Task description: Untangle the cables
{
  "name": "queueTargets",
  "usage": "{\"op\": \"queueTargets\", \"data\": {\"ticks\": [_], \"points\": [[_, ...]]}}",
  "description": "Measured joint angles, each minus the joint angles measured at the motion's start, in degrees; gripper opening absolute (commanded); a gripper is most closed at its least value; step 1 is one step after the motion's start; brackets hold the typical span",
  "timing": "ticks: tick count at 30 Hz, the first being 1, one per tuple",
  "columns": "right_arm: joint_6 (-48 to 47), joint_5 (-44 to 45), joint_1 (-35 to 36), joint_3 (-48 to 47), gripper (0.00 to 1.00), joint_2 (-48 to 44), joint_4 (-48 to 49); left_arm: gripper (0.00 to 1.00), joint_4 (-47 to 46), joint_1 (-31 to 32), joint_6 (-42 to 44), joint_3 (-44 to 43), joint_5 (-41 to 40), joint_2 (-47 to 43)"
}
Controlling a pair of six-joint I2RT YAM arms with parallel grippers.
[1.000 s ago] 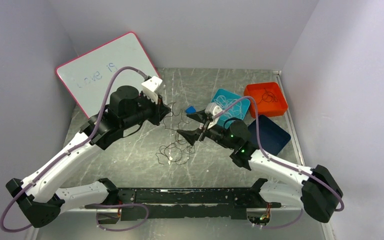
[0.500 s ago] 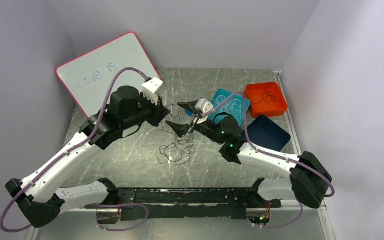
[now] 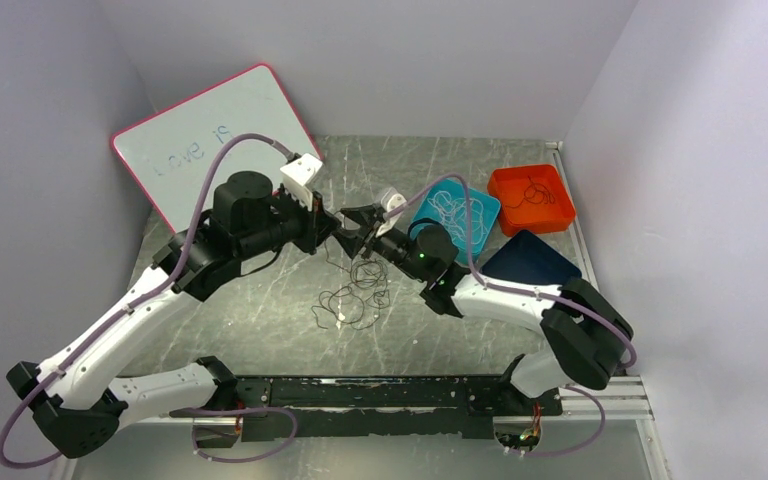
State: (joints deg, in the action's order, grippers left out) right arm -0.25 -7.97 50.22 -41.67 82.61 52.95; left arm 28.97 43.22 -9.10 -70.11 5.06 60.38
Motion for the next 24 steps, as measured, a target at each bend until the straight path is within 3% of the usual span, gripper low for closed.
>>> {"op": "queueTargets", "data": {"ticks": [6, 11, 24], "points": [[4.1, 2.1, 0.0, 0.2, 0.27, 2.5, 4.5, 0.07, 0.0, 0.0, -0.8, -2.7, 1.0, -0.7], [6.4, 5.6, 0.0, 1.3, 0.21, 4.4, 5.6, 0.07, 0.0, 0.0, -1.4, -5.5, 1.3, -1.7], [8.4, 12.9, 0.0, 10.1, 0.17, 3.8, 2.4, 0.07, 0.2, 0.0, -2.7, -10.2, -1.3, -6.1]]}}
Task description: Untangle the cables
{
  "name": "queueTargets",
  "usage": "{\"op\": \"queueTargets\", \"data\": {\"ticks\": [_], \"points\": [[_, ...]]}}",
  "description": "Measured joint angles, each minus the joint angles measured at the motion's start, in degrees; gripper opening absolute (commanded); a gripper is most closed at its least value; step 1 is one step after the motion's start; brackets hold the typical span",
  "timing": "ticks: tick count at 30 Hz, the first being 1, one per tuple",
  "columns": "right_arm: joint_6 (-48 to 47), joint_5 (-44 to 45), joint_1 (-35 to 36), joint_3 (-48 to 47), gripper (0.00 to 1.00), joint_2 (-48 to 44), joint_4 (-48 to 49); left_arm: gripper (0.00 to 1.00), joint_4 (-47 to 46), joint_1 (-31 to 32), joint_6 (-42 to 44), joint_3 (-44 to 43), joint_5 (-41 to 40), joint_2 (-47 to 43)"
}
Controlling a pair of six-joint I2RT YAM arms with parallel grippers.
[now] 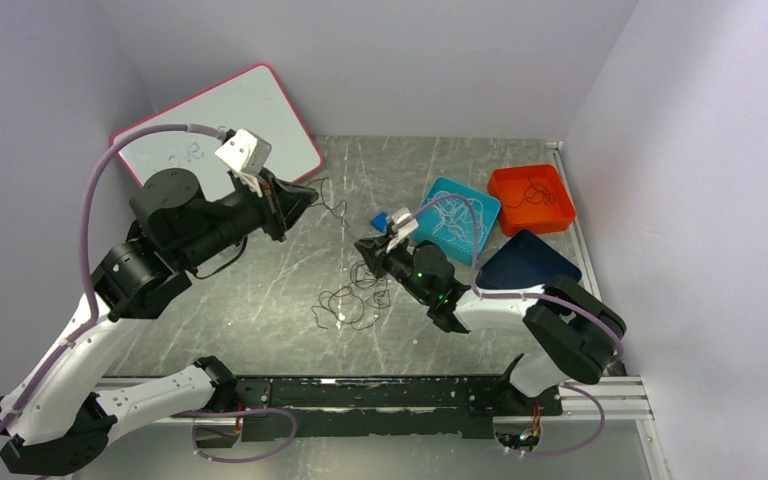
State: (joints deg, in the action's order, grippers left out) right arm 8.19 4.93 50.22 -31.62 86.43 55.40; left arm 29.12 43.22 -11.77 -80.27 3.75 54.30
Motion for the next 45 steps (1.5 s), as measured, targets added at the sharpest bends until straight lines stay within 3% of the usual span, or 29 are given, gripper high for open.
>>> {"op": "queueTargets", "data": {"ticks": [7, 19, 27, 37, 45], "points": [[-0.5, 1.4, 0.0, 3.1, 0.23, -4.2, -5.0, 0.07, 2.8, 0.0, 1.3, -3.0, -1.9, -0.1], [-2.0, 3.7, 0.1, 5.1, 0.49, -6.3, -17.2, 0.07, 8.5, 0.0, 4.2, -10.3, -8.3, -0.9], [-5.0, 3.1, 0.4, 5.1, 0.53, -13.4, -19.6, 0.07, 9.9, 0.0, 6.4, -11.8, -7.8, -1.0], [-11.3, -6.6, 0.4, -0.8, 0.64, -29.5, -18.3, 0.07, 9.2, 0.0, 6.6, -5.6, -2.2, -2.3], [-20.4, -14.4, 0.4, -5.9, 0.66, -33.0, -18.8, 0.07, 5.1, 0.0, 6.4, 1.6, 1.5, 0.0]]}}
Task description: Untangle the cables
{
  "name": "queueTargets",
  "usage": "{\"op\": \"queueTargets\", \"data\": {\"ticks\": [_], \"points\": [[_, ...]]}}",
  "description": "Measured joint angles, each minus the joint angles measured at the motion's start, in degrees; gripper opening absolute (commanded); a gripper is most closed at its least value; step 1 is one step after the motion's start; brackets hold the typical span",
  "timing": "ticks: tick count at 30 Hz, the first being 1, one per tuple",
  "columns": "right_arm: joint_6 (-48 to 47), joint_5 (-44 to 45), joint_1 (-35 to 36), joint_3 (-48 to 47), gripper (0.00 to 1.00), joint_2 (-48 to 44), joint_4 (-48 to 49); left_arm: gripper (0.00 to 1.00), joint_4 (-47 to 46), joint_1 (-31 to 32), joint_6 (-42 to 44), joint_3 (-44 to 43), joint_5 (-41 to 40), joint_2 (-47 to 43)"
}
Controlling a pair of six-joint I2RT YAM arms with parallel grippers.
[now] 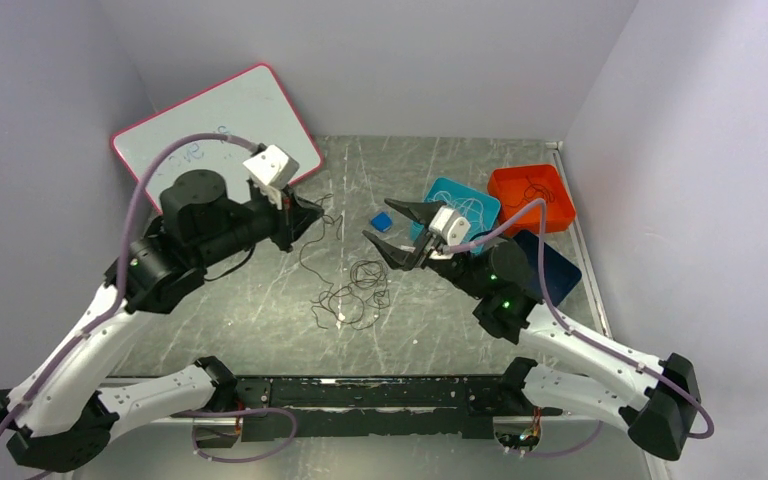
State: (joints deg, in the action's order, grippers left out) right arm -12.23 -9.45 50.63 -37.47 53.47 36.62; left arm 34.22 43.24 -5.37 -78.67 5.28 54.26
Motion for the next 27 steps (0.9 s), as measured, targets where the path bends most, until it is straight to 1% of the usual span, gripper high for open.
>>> {"op": "queueTargets", "data": {"ticks": [6, 18, 22, 27], "points": [[-6.1, -3.3, 0.0, -5.6, 0.66, 0.0, -4.7, 0.07, -3.3, 0.0, -0.4, 3.2, 2.0, 2.9], [-9.8, -5.4, 0.0, -6.7, 0.65, 4.3, -11.0, 0.07, -7.9, 0.0, -0.4, 3.4, 7.2, 4.8], [-9.8, -5.8, 0.0, -6.7, 0.60, 5.7, -10.6, 0.07, -8.3, 0.0, -0.4, 3.4, 8.6, 4.8], [-8.6, -5.8, 0.0, -6.7, 0.43, 8.7, -10.2, 0.07, -8.3, 0.0, -0.4, 3.5, 10.2, 4.5]]}}
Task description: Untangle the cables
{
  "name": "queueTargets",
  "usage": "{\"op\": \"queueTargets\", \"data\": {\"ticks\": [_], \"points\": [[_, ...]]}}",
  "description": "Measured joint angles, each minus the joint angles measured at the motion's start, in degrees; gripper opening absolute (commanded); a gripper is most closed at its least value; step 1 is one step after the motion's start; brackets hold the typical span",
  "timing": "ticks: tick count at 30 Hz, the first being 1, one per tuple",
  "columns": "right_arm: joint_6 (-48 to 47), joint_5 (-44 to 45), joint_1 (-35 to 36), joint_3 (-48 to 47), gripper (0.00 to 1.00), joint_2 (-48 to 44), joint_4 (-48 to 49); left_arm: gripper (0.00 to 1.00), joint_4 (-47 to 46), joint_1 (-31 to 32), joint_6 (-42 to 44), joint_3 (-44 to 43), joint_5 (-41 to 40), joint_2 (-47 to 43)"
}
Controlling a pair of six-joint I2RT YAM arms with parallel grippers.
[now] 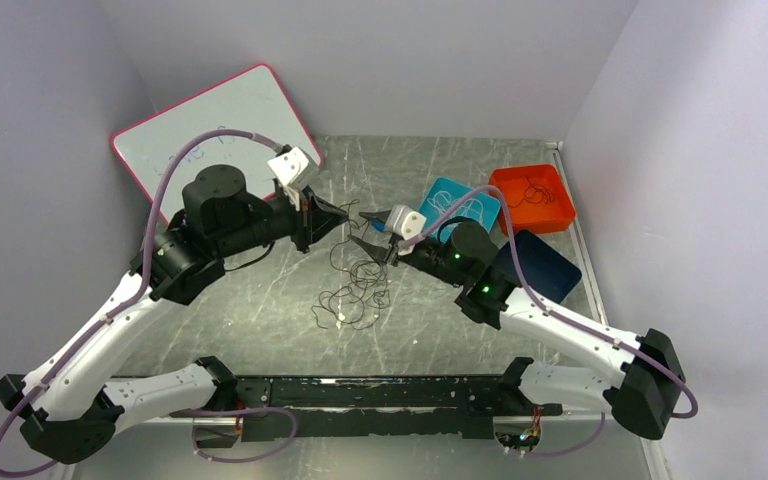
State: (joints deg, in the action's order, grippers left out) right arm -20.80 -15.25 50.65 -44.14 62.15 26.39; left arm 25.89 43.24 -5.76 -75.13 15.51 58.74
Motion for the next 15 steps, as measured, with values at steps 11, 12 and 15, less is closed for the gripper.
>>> {"op": "queueTargets", "data": {"ticks": [11, 12, 15], "points": [[4.0, 0.8, 0.0, 0.0, 0.02, 1.7, 2.8, 0.08, -0.7, 0.0, 0.0, 2.0, 1.3, -3.9], [4.2, 1.0, 0.0, 0.0, 0.00, 1.7, 2.9, 0.09, -0.8, 0.0, -0.1, 2.2, 1.3, -4.0], [4.9, 2.5, 0.0, 0.0, 0.00, 1.6, 3.1, 0.14, -1.1, 0.0, -0.3, 3.0, 1.2, -4.3]]}}
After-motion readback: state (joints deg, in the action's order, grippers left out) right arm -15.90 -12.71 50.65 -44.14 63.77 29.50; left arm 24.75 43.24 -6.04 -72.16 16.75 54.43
